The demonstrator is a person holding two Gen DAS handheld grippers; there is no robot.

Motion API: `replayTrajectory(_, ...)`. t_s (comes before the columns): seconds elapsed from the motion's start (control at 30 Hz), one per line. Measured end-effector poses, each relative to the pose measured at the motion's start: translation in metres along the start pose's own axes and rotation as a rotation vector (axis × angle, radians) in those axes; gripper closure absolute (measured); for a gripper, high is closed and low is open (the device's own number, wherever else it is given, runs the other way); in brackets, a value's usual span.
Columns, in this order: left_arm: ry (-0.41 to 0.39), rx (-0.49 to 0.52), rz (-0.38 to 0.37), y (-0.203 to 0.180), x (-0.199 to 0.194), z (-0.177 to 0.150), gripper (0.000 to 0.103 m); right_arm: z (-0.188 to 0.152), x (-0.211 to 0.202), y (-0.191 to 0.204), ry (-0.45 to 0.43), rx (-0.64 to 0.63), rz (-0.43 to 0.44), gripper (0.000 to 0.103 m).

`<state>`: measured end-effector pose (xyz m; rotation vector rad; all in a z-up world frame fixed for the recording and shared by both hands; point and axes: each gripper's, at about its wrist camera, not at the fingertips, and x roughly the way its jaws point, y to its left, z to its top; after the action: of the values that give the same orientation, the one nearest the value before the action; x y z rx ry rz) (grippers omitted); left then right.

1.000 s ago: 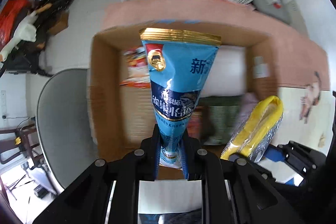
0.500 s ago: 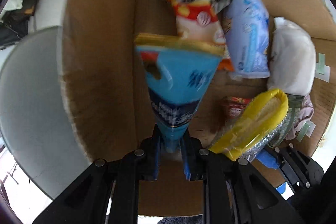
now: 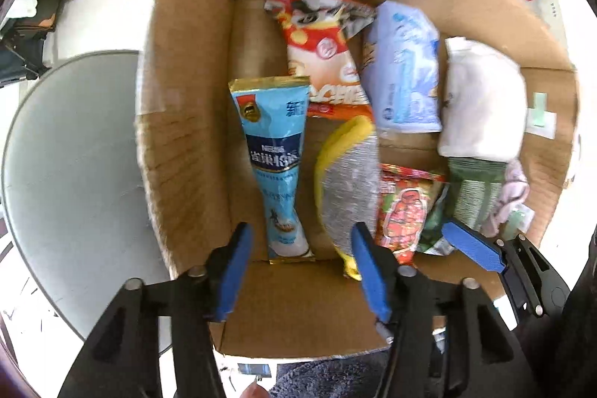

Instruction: Organize soft objects

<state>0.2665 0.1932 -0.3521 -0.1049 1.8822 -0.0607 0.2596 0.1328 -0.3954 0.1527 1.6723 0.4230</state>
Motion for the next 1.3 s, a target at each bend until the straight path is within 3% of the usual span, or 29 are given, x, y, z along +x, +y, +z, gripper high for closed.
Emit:
replayTrajectory(0.2, -0.119, -0.005, -0.017, -0.018, -0.038, -0.033, 0.037, -0.029, -0.044, -0.021, -0.059, 0.006, -0.09, 0.024)
replayTrajectory(0.27, -0.178, -0.005, -0.008, -0.024, -0.047, -0.048, 0.028, -0.035, -0.06, -0.029, -0.09, 0.018, -0.142, 0.023)
replayTrajectory(0.4, -0.281, -0.004, 0.017, -0.026, -0.069, -0.062, 0.024, -0.051, -0.09, -0.045, -0.151, 0.038, -0.216, 0.017)
replayTrajectory(0.47, -0.322, -0.006, 0.02, -0.023, -0.075, -0.064, 0.015, -0.056, -0.1, -0.048, -0.17, 0.052, -0.245, 0.017)
replayTrajectory(0.57, -0.381, -0.007, 0.044, -0.027, -0.085, -0.071, 0.012, -0.067, -0.122, -0.059, -0.194, 0.063, -0.268, 0.014)
replayTrajectory(0.63, -0.422, -0.01, 0.063, -0.029, -0.092, -0.079, 0.002, -0.074, -0.13, -0.06, -0.208, 0.074, -0.29, 0.011)
replayTrajectory(0.7, -0.446, -0.014, 0.077, -0.03, -0.095, -0.082, 0.002, -0.08, -0.14, -0.064, -0.219, 0.084, -0.298, 0.009)
replayTrajectory(0.77, -0.463, -0.015, 0.081, -0.034, -0.094, -0.085, 0.002, -0.084, -0.143, -0.066, -0.23, 0.095, -0.314, 0.0)
replayTrajectory(1.07, -0.515, -0.009, 0.121, -0.042, -0.102, -0.098, 0.001, -0.095, -0.155, -0.067, -0.281, 0.113, -0.378, 0.0)
replayTrajectory(1.3, -0.586, 0.012, 0.114, -0.055, -0.13, -0.132, 0.001, -0.115, -0.186, -0.06, -0.336, 0.112, -0.387, 0.0)
